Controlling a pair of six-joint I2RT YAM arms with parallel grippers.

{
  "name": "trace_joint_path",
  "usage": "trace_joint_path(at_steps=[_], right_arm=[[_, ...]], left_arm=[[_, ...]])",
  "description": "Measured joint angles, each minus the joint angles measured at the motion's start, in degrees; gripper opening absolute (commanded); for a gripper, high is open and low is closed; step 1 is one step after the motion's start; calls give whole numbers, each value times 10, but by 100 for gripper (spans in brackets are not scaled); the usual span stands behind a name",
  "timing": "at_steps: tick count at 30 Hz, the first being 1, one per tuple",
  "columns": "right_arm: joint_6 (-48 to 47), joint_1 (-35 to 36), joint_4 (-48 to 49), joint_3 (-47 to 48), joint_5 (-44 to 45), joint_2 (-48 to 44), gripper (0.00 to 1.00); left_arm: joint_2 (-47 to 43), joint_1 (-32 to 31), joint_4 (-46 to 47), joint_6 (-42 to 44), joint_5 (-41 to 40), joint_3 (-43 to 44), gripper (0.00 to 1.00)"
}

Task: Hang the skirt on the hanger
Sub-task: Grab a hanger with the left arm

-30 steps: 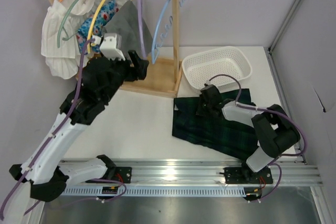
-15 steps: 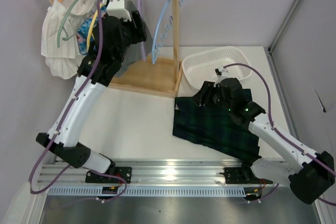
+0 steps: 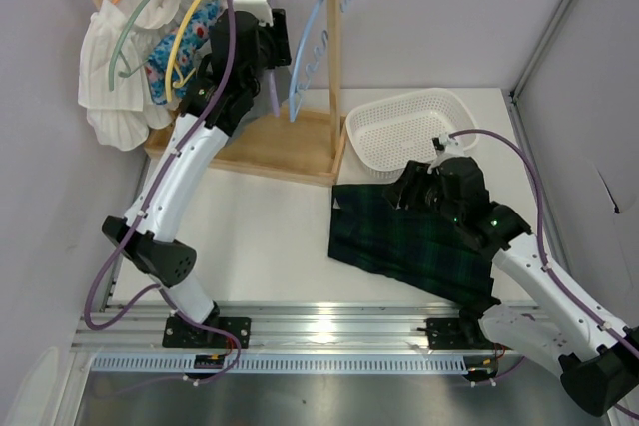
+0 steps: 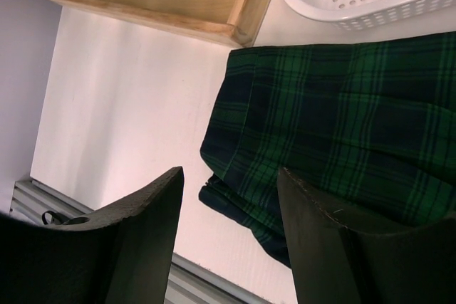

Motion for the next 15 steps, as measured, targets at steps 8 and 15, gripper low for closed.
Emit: trace_joint_path(at_steps=[8, 15], right_arm=[[0, -4, -17, 0, 7, -3, 62], [0, -7, -21, 0, 10, -3, 62]], left_arm=[[-3, 5, 7, 0, -14, -28, 61], [-29, 9, 21, -2, -13, -117, 61]])
